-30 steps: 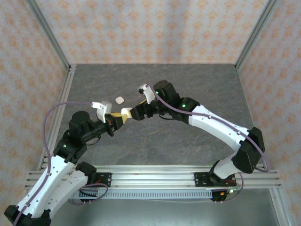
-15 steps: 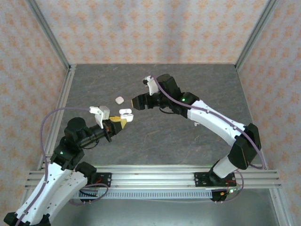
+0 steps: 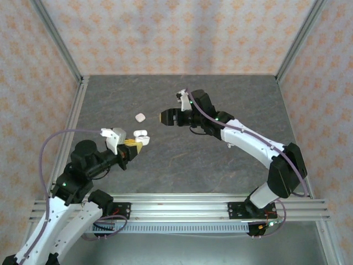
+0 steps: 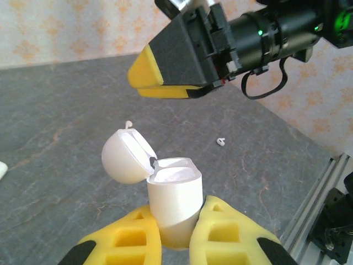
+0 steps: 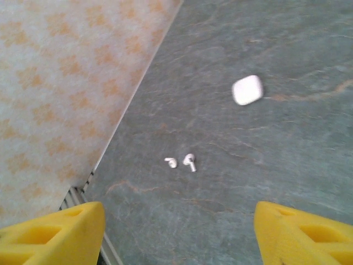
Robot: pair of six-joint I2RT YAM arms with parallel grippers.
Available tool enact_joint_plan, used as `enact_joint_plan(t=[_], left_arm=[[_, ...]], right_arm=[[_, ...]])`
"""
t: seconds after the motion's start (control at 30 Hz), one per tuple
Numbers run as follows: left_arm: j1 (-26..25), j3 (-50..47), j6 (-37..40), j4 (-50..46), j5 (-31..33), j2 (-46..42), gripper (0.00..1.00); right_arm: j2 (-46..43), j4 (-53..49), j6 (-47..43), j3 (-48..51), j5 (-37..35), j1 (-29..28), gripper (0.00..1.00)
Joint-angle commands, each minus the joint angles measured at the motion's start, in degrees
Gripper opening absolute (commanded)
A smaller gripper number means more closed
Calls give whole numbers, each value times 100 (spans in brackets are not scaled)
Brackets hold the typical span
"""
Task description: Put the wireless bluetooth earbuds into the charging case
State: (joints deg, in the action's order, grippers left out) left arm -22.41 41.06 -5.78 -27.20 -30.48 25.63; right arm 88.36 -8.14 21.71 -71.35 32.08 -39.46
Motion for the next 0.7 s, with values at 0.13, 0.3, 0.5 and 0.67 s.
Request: enact_joint_plan(t=[0.13,0.3,0.5,0.67], left_arm=[[-11,447,204,-392,285,-344,0],[-6,589,183,-503,262,-483,0],[-9,702,245,-695,261,-565,0],[-10,652,239,-675,103,-661,0]], right_arm=[[941,-992,353,-722,-318,150,70],[2221,-2230,22,-2106,-381,-118,67],[3653,-3513,-547,-4062,-1050,-626,65],[4660,-4183,-799,-5534,-1351,-940,63]])
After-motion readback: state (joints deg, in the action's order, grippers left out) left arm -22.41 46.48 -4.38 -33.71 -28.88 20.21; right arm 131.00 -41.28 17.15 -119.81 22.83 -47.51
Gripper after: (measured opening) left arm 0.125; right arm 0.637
